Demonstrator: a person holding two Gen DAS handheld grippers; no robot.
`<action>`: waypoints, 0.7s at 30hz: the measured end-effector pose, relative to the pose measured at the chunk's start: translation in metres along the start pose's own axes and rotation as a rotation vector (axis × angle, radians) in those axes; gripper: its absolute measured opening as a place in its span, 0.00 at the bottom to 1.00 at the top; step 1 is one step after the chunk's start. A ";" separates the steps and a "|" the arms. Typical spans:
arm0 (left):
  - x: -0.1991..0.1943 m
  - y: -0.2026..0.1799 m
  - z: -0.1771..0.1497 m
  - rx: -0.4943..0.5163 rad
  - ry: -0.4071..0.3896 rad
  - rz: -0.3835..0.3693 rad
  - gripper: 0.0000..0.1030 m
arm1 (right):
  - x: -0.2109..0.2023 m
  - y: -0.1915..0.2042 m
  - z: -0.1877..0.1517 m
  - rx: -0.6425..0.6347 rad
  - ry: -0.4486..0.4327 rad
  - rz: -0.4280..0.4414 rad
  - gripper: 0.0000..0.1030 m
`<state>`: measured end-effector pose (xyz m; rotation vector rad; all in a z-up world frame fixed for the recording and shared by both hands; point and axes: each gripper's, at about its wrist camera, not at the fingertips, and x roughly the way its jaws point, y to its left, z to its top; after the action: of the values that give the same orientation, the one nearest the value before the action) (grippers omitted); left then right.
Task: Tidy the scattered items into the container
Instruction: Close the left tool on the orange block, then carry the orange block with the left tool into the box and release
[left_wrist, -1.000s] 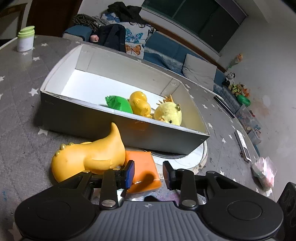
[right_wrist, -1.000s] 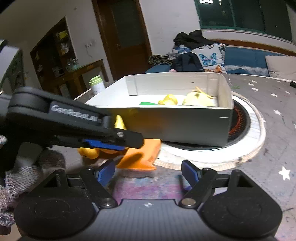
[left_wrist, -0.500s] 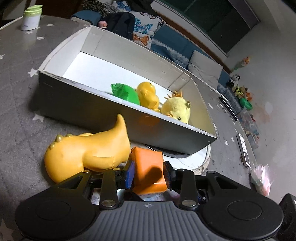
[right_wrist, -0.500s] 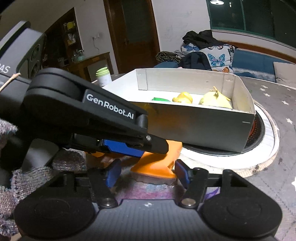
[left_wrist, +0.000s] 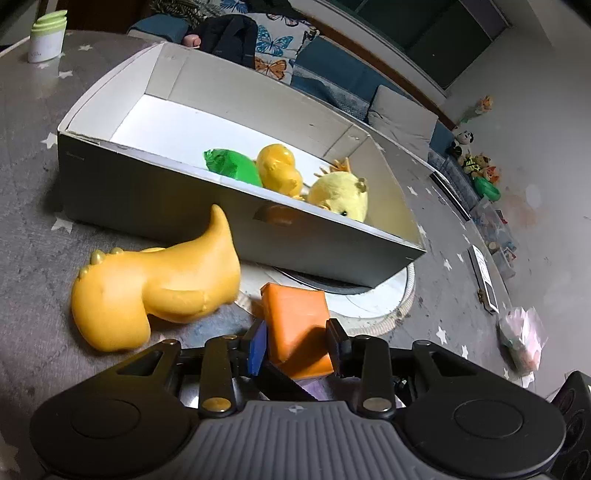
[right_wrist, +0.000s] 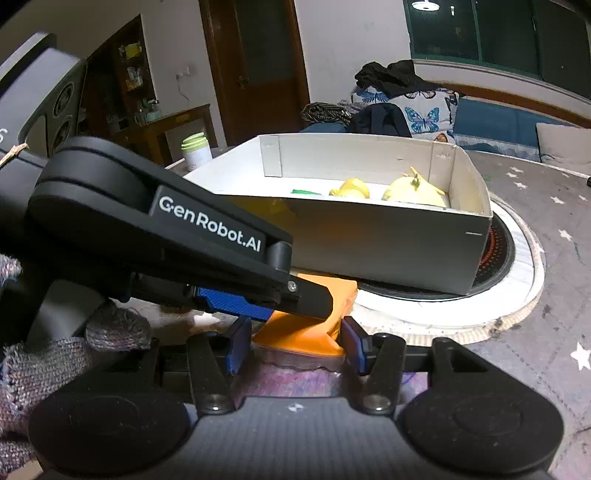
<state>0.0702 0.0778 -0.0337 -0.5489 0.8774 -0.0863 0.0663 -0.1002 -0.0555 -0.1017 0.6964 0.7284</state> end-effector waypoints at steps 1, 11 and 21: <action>-0.004 -0.003 0.000 0.009 -0.010 -0.001 0.35 | -0.004 0.000 0.000 -0.001 -0.009 -0.001 0.52; -0.034 -0.038 0.030 0.121 -0.128 0.008 0.34 | -0.028 -0.003 0.034 -0.029 -0.130 -0.004 0.52; -0.017 -0.038 0.082 0.121 -0.168 0.031 0.35 | 0.013 -0.012 0.083 -0.010 -0.155 -0.009 0.50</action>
<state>0.1260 0.0850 0.0388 -0.4229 0.7117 -0.0631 0.1264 -0.0750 -0.0006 -0.0564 0.5446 0.7230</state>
